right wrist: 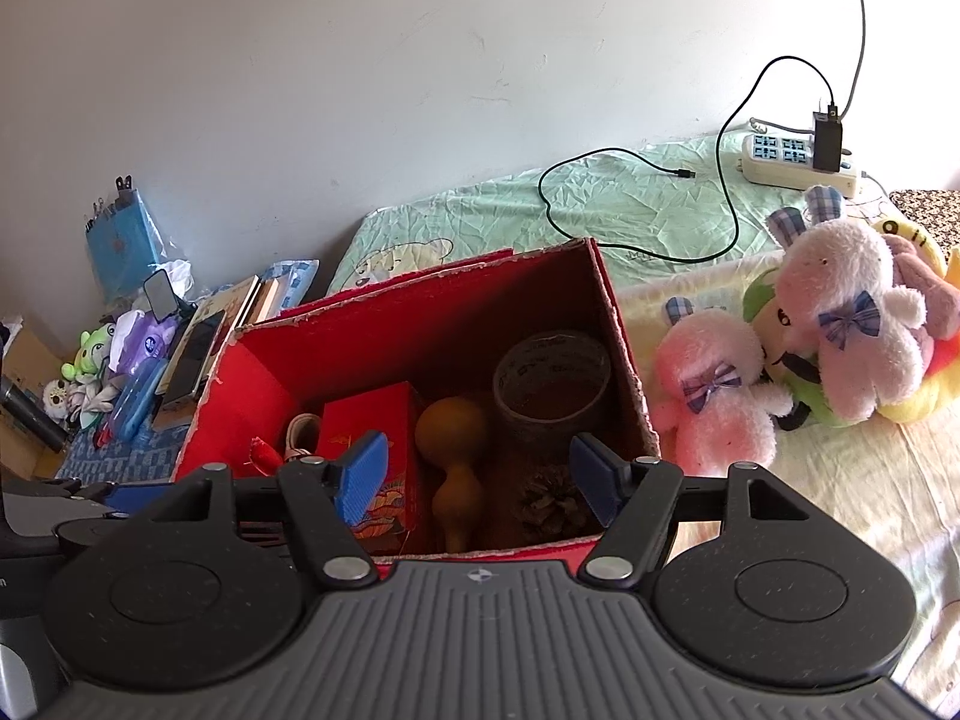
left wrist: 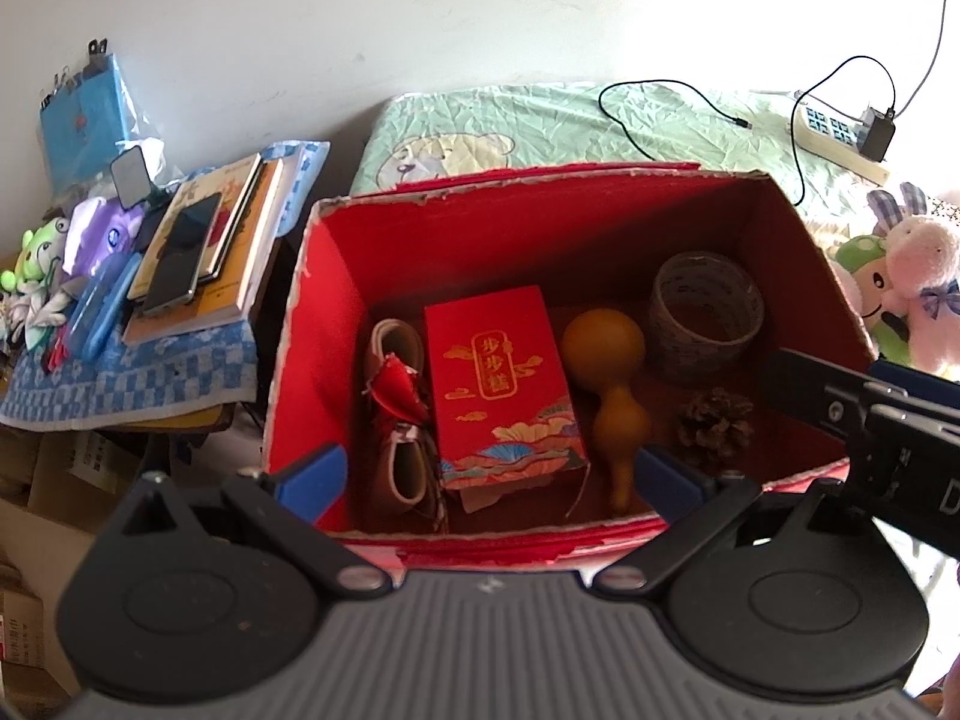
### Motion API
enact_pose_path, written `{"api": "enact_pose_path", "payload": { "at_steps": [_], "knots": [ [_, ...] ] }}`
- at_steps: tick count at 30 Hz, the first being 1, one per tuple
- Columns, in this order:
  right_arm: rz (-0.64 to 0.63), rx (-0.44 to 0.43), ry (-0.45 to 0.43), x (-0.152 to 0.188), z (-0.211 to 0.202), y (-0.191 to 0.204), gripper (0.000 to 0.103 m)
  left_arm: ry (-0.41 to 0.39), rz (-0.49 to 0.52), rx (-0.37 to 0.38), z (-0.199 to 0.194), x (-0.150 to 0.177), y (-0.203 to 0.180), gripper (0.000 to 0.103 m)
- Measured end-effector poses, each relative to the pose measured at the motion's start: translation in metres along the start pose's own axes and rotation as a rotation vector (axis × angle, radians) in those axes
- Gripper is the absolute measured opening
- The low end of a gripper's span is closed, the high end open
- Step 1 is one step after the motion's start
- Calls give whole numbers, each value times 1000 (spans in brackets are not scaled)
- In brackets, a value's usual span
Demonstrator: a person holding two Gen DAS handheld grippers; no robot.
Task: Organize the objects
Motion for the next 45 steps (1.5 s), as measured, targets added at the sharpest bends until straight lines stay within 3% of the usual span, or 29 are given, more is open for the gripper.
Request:
{"api": "enact_pose_path", "payload": {
  "at_steps": [45],
  "knots": [
    [-40,64,74,-24,56,-5,71,27,-43,-10,47,-22,11,102]
  ]
}}
Point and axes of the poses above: each gripper's, at about its wrist camera, not at the fingertips, and z roughly the way its jaws point, y to its left, x to its underside, the point moved 5 cm from there along z, roughly the way its jaws point, and after that the axes turned 14 degrees about y, right-handed, at the moved point
